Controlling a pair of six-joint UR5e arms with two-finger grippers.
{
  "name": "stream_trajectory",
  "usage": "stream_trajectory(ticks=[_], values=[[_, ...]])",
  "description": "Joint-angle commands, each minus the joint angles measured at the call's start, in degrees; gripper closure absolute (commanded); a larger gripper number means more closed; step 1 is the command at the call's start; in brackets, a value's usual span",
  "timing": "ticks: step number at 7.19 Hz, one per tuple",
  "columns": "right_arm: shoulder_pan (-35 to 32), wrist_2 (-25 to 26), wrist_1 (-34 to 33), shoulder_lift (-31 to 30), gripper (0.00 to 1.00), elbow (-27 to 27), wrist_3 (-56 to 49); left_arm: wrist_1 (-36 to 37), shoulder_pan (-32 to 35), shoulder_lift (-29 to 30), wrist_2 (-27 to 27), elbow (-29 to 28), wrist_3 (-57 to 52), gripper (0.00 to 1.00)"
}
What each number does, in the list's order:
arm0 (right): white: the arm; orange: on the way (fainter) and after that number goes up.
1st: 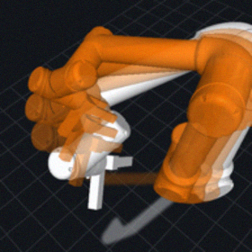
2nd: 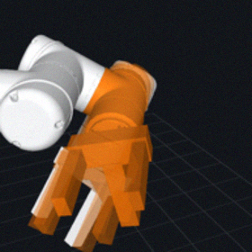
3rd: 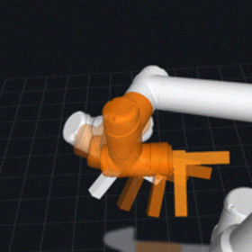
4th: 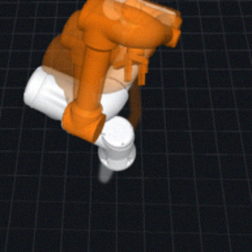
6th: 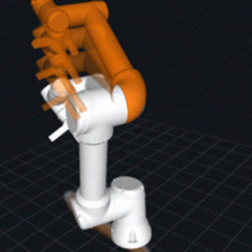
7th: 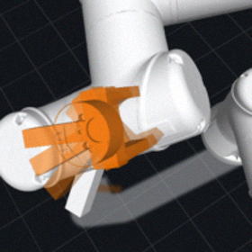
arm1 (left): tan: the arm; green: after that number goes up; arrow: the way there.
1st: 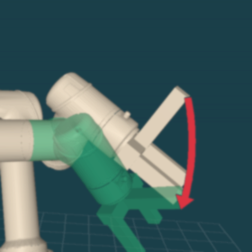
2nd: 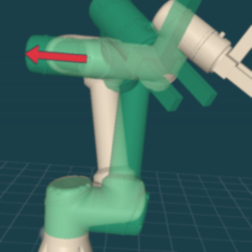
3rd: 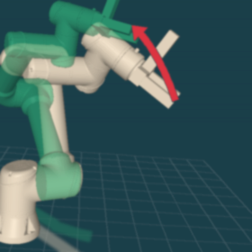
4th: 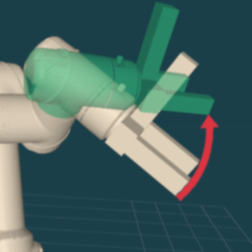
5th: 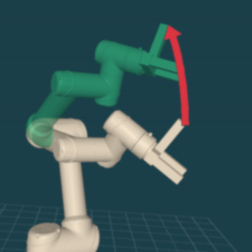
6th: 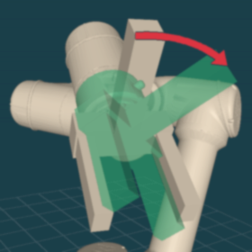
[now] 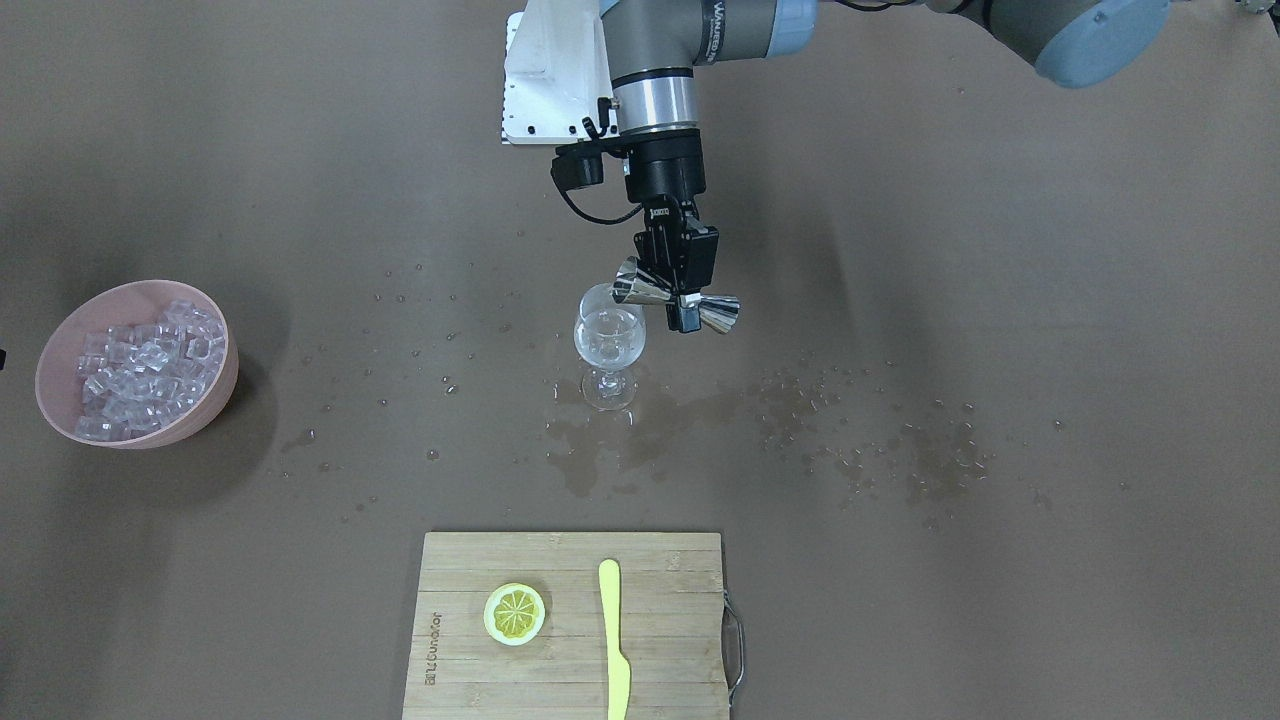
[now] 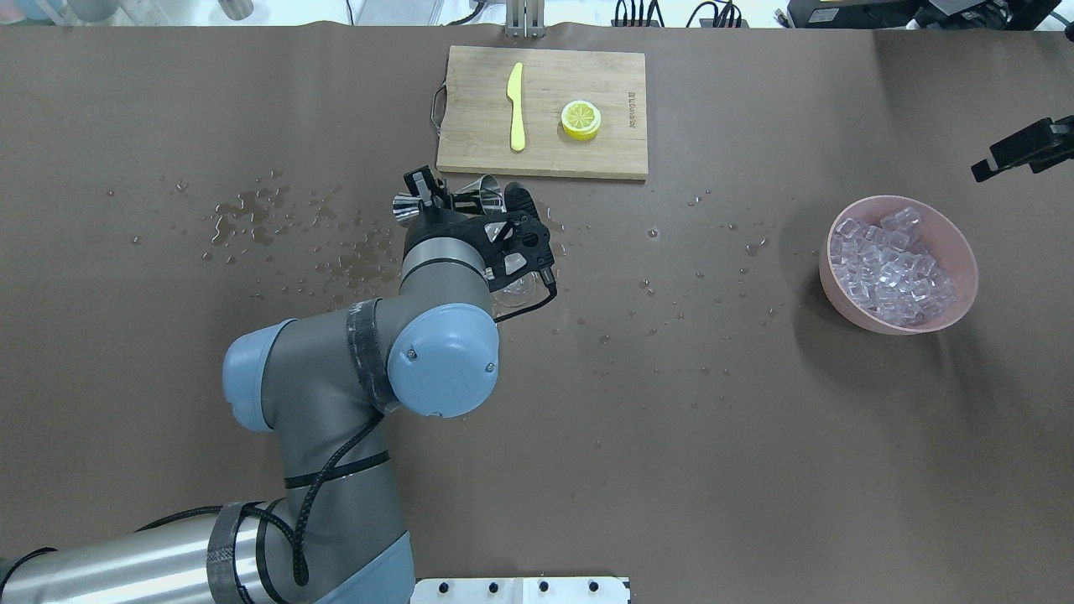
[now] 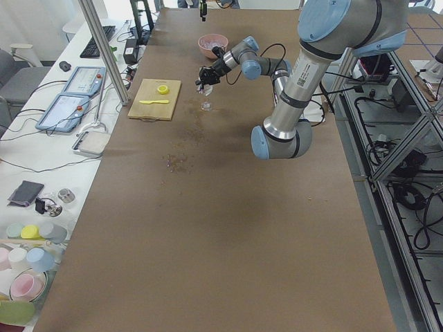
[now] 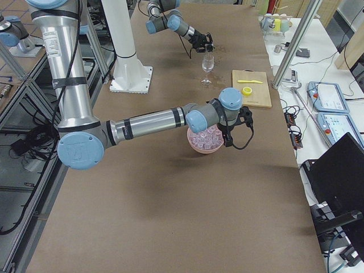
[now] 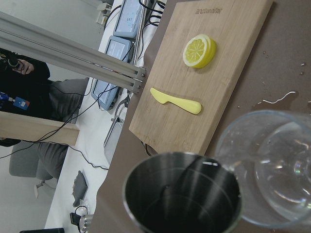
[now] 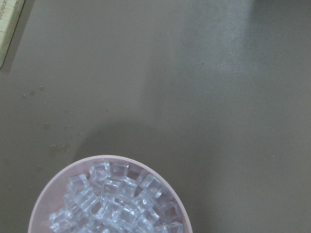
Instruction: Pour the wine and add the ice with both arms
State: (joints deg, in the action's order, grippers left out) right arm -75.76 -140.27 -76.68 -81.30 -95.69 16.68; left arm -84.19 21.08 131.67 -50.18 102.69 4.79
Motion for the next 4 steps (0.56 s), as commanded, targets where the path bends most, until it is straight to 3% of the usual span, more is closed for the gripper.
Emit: stream_trajectory(ticks=[1,4], values=[[0.0,0.0,1.09,0.0,0.0,-0.2,1.59,7.68,-0.08,2.79,1.56,-0.03,-3.03,1.0],[0.0,0.0,1.97,0.0,0.0,-0.11,2.83,13.93,0.01,5.42,2.71,-0.12,-9.14,1.0]])
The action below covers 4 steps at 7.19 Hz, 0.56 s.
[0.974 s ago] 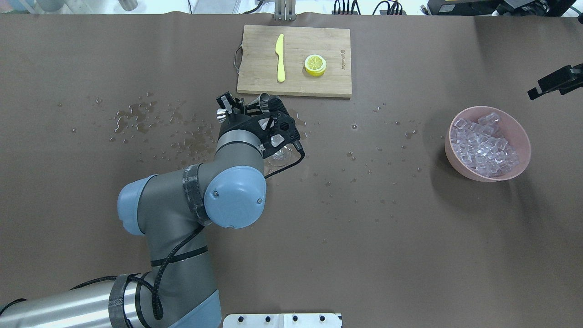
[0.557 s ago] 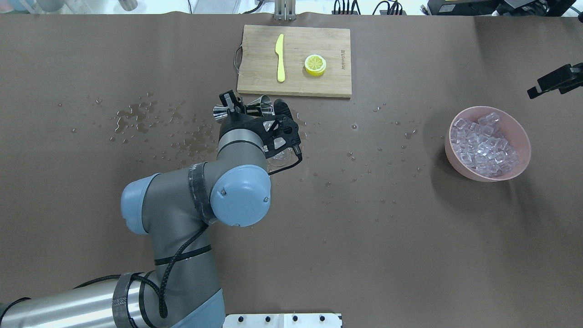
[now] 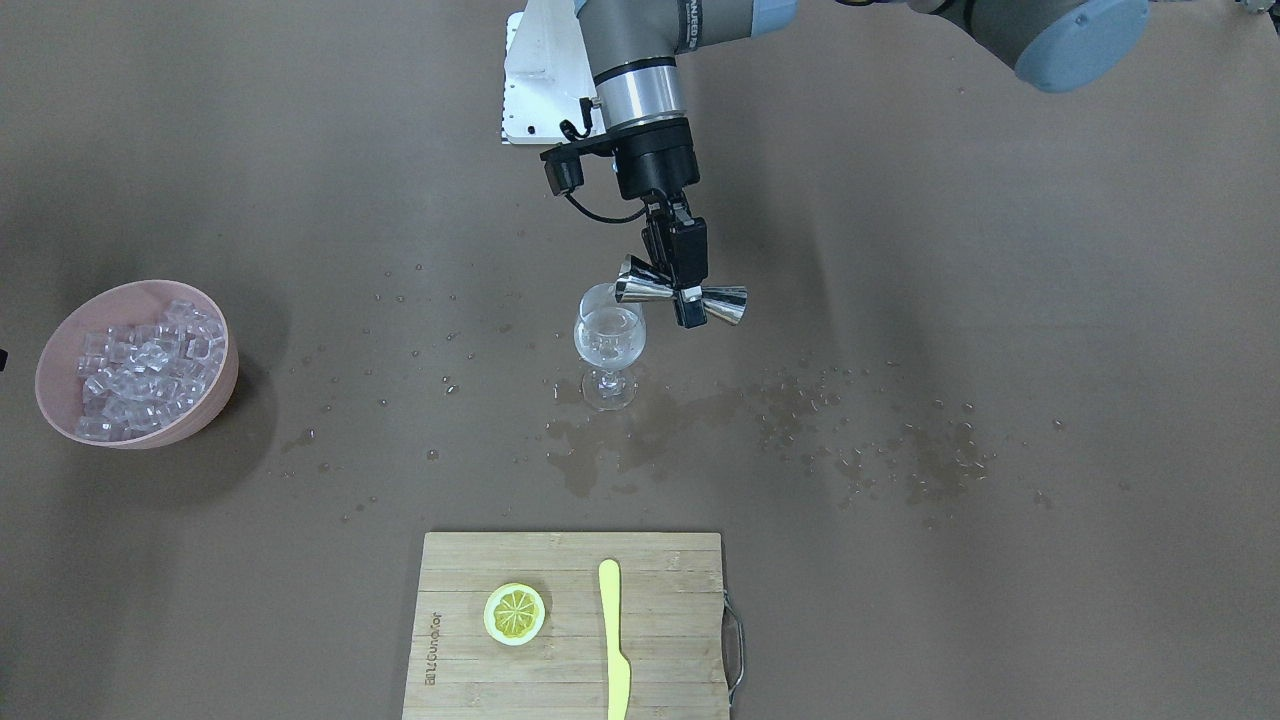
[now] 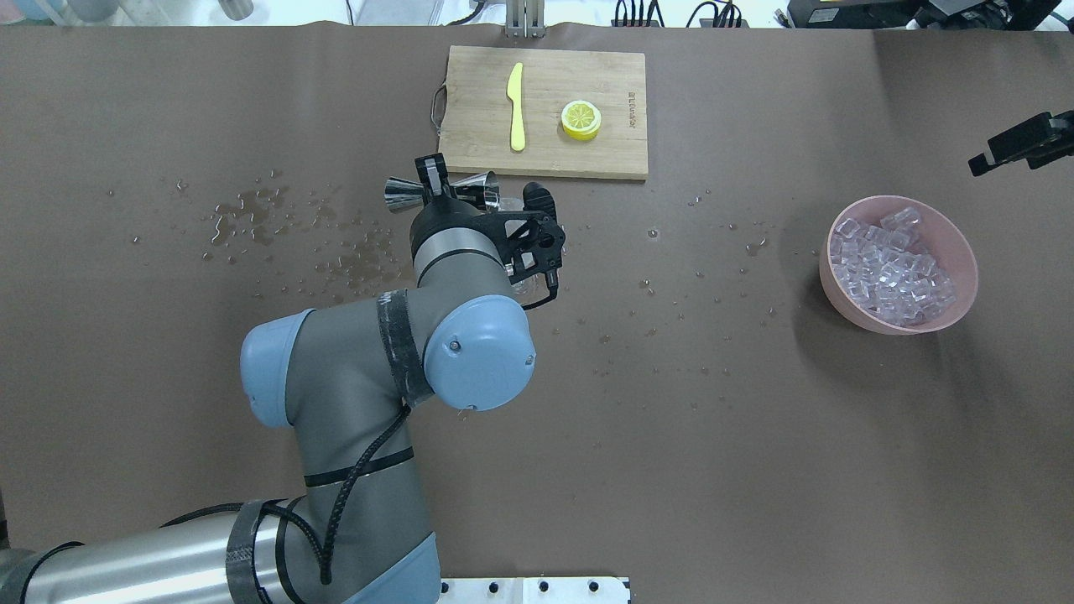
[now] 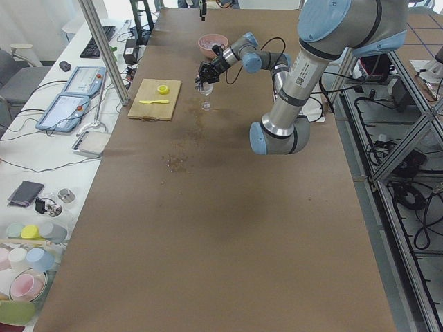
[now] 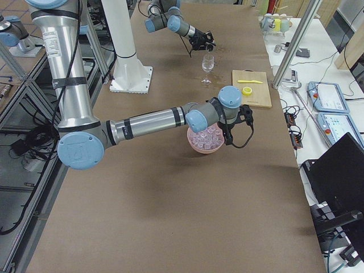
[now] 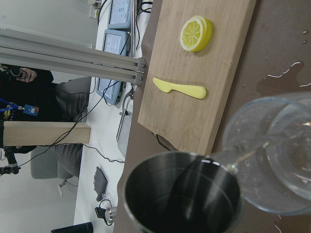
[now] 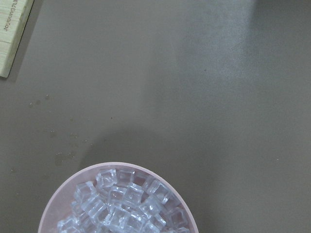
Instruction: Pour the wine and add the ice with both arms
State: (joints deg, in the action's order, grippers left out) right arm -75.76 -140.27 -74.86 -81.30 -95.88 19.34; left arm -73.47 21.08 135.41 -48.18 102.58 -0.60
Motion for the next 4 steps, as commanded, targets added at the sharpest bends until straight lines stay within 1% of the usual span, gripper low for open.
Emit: stream_trajectory(ticks=[1,2,4], values=[[0.0,0.0,0.15,0.0,0.0,0.17,0.18,6.12,0.02,1.7,1.15,0.25,-3.88,1.0],[0.09,0.0,0.15,0.0,0.0,0.17,0.18,8.06,-0.07,1.87,2.98,0.16,-3.97,1.0],[0.09,0.0,0.15,0.0,0.0,0.34,0.18,11.58,-0.07,2.05,4.92,0.07,-5.55,1.0]])
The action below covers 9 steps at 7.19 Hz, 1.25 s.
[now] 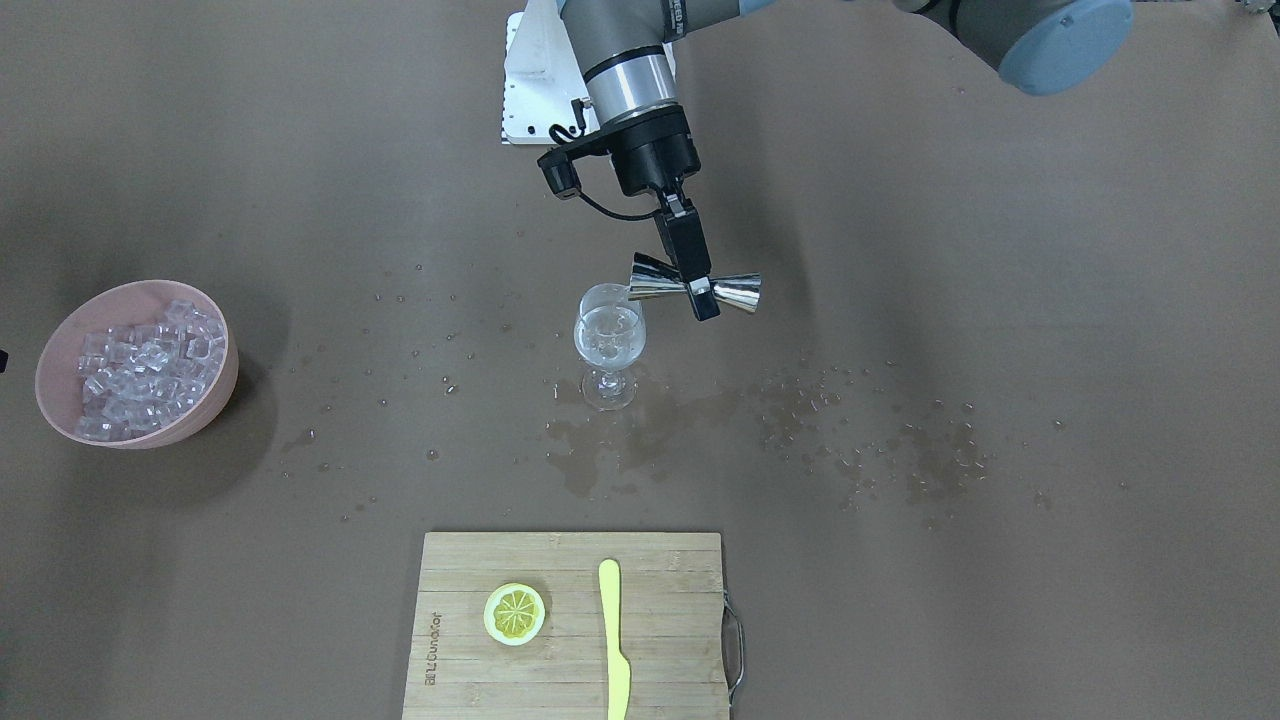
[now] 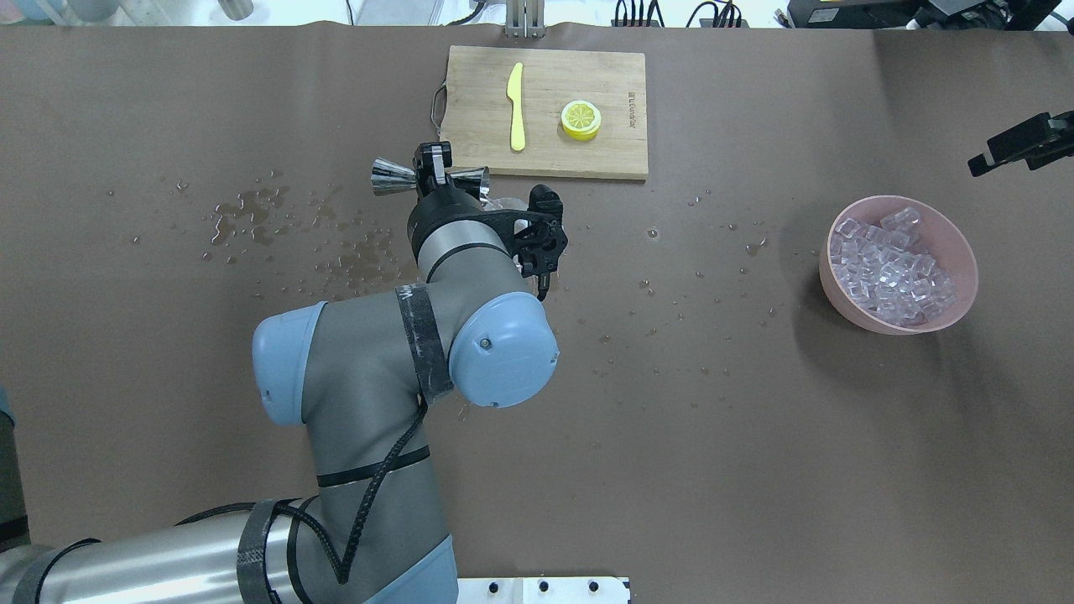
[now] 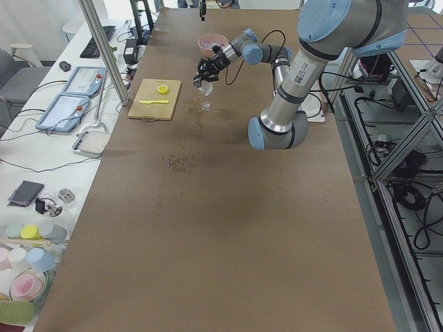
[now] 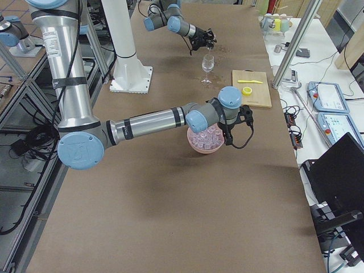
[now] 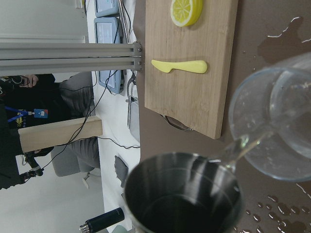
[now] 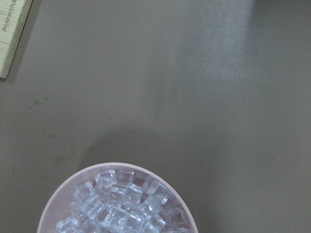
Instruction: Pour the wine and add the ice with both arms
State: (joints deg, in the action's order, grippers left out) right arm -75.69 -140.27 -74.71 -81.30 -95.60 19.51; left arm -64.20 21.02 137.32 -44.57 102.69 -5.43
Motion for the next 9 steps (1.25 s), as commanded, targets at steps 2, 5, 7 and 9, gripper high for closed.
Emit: stream_trajectory(ticks=[2,5,7,9], values=[[0.02,0.0,0.0,0.09,0.0,-0.2,0.09,6.62,-0.1,1.55,1.77,0.05,-4.3,1.0],[0.02,0.0,0.0,0.18,0.0,-0.2,0.0,-0.43,-0.1,0.59,1.51,0.49,1.77,1.0],[0.02,0.0,0.0,0.26,0.0,-0.2,0.0,-20.16,0.43,-7.8,0.89,5.29,7.34,1.0],[0.11,0.0,0.0,0.26,0.0,-0.2,0.0,-43.43,6.63,-20.79,-7.66,5.85,14.7,1.0]])
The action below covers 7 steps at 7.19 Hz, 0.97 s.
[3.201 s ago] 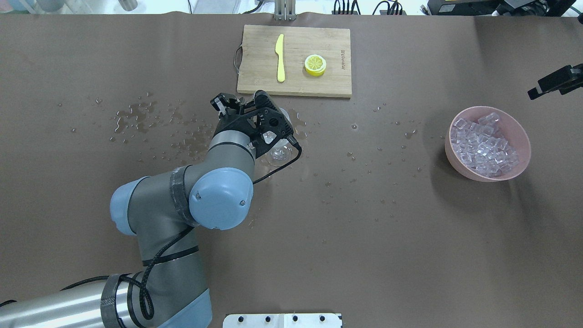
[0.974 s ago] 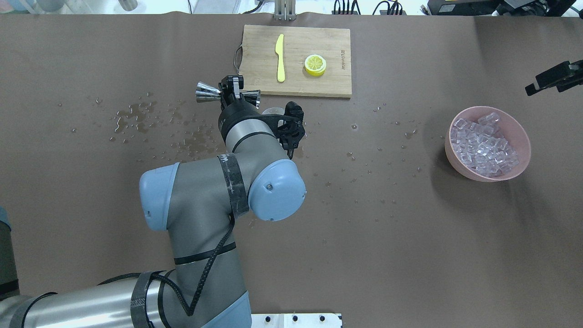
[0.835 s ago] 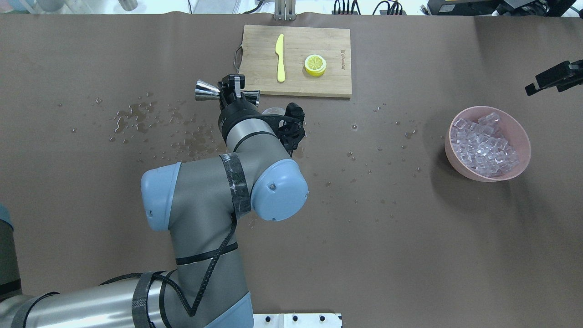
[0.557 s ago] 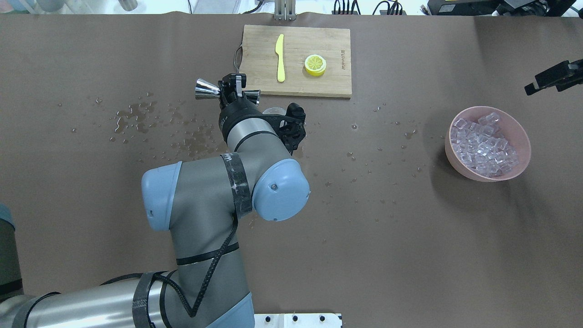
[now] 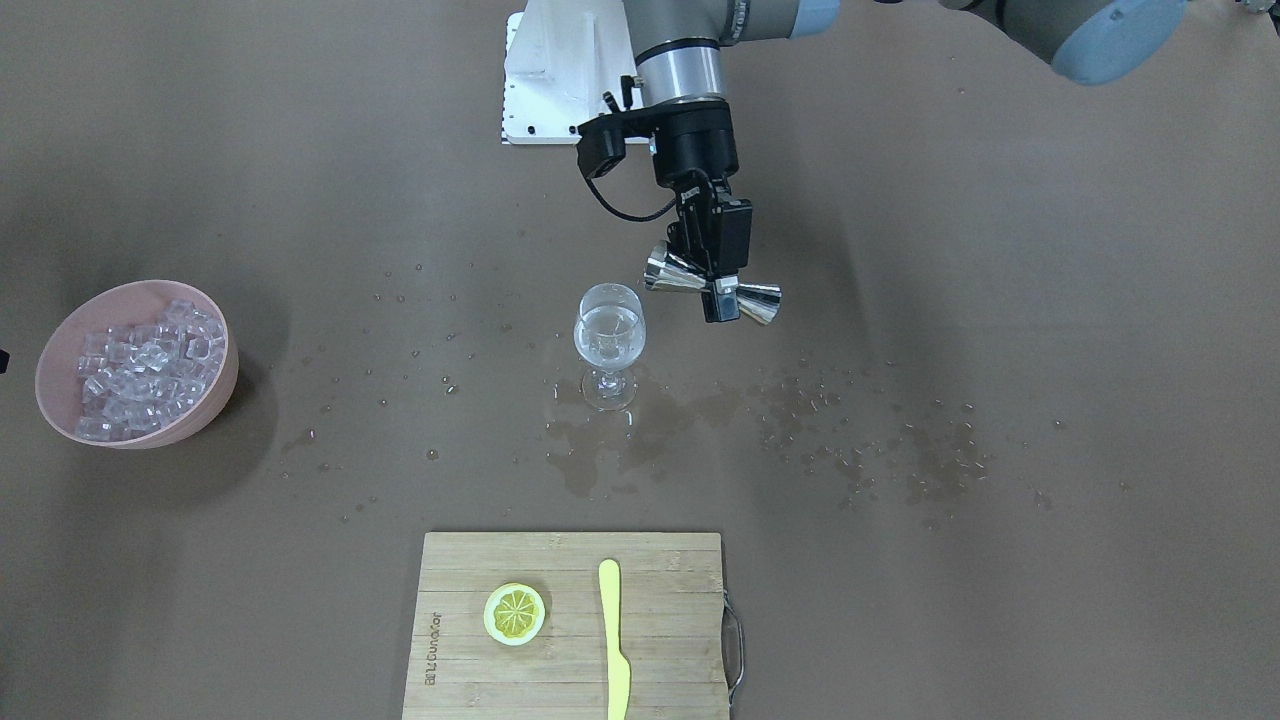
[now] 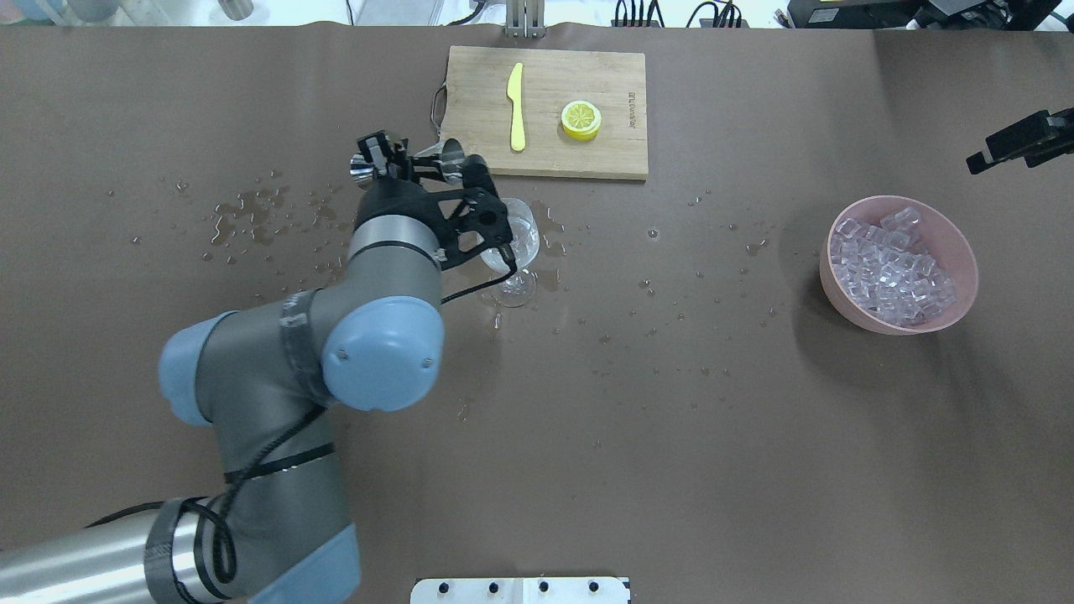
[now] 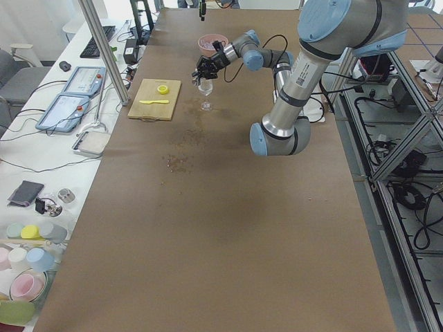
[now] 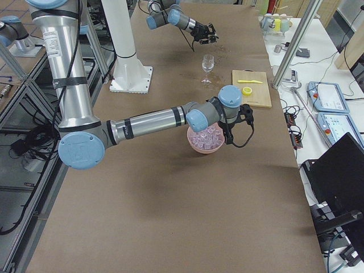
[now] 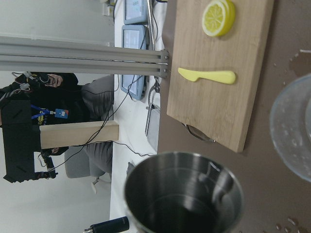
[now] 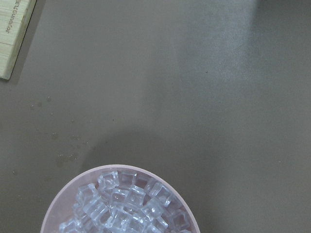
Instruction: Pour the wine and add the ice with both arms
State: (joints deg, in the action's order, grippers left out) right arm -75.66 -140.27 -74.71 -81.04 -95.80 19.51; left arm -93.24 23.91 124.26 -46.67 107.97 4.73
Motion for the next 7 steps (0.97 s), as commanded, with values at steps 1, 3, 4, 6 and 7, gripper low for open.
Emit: stream_trajectory(ticks=[1,3,4,6,7], values=[[-0.01,0.0,0.09,0.01,0.0,-0.09,0.0,-23.74,5.86,-14.86,-8.67,0.4,8.94,1.0],[-0.02,0.18,0.09,0.1,0.0,-0.78,0.0,-40.88,11.92,-24.82,-17.88,-3.17,19.48,1.0],[-0.02,0.52,0.09,0.1,0.0,-0.44,0.0,-48.89,14.12,-28.17,-20.98,-7.55,25.19,1.0],[0.6,0.44,0.09,0.1,0.0,-0.96,3.65,-67.69,22.55,-32.13,-35.69,-17.74,36.43,1.0],[1.21,0.27,0.09,0.01,0.0,-2.79,7.69,-78.13,22.93,-34.24,-36.64,-24.75,36.84,1.0]])
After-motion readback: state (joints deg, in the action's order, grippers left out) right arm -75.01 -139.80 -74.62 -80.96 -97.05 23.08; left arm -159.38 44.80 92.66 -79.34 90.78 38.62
